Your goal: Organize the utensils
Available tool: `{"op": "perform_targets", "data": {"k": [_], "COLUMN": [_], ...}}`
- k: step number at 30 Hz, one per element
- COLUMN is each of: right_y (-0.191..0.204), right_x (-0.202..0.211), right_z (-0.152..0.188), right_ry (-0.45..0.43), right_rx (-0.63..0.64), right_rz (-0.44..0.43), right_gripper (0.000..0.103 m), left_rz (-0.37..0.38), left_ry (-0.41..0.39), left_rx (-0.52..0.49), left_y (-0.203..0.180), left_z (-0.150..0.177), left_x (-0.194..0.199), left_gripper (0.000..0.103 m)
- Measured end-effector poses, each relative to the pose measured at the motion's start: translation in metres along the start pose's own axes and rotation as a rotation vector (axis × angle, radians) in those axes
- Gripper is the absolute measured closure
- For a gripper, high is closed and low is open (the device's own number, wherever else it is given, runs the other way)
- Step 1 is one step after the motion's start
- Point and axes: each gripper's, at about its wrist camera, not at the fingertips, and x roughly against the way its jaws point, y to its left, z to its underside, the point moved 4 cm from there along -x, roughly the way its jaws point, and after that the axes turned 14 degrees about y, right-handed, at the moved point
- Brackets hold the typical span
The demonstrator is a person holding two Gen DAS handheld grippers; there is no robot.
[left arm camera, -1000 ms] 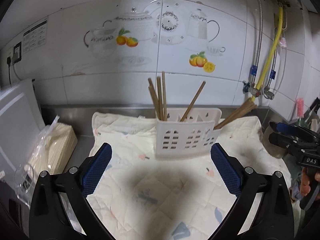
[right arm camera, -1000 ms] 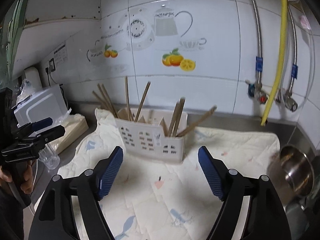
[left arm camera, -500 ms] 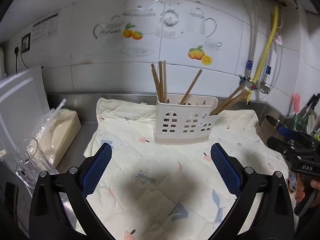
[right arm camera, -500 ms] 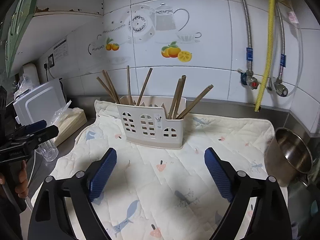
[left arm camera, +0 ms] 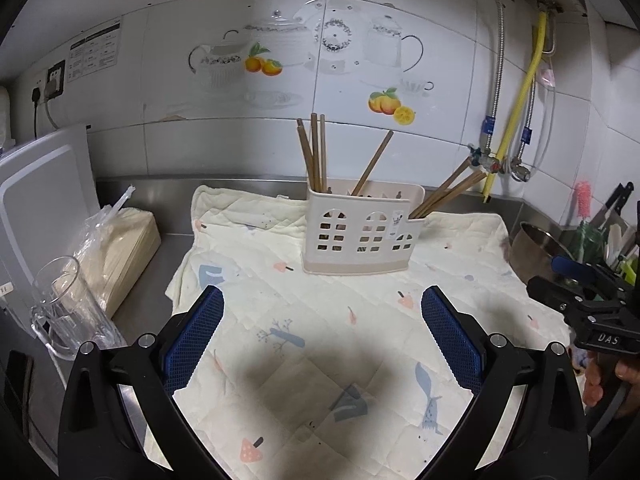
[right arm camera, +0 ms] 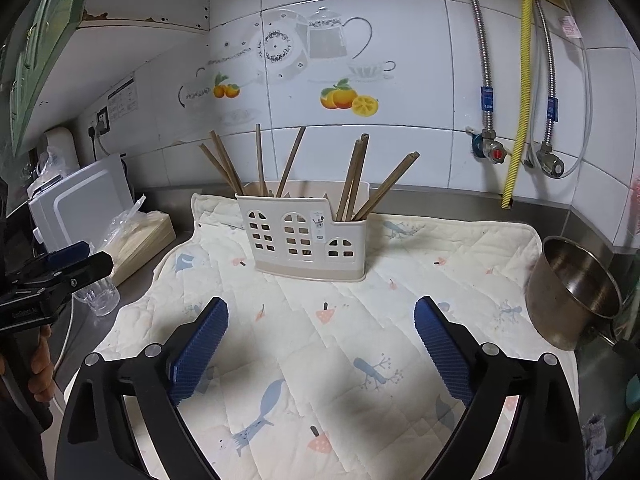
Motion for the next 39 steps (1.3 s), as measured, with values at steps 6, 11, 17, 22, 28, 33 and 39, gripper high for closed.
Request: {"op": "perform_targets", "data": {"k": [6,11,17,22,28,33,39], "right_y": [0.003,0.005,0.006,0.007,0.009,0.009,0.009], "right_x": [0.003,0.003,0.002,0.001,-0.001,-0.001,-0.003], "right_z": [0.002,0.004,0.006,0.007,0.007,0.008,0.008], "right_ry": [-0.004,-0.003,0.003,0.007,0.010,0.011,0.015], "right_rx": [0.007,0.007,0.012,0.017,0.023,0.024,0.025], "right_rz": [0.002,0.002,-0.002,-0.001,-0.002,0.000,0.003], "right_gripper": [0.011,0.011,0.011,0.011,0.011,0.010,0.010], "left_rz": [-0.007,-0.008,-0.007,-0.008,-0.008,-0.008,-0.004], "left_ry": [0.006,0.012,0.013,0.020,0.028,0.040,0.048], "left_rx": [0.006,0.004,0.001,0.001,-0.003,-0.003,-0.009], "left_y": [0.001,-0.001,-0.003,-0.003,-0.004,-0.005,-0.007], "left_z": [0.005,0.010,0.012,0.014,0.014,0.015,0.016], "left_x": [0.000,0.001,0.002,0.000,-0.003,-0.006,-0.009], "left_gripper": [0.005,0.005,0.005,0.005,0.005,0.005,0.005]}}
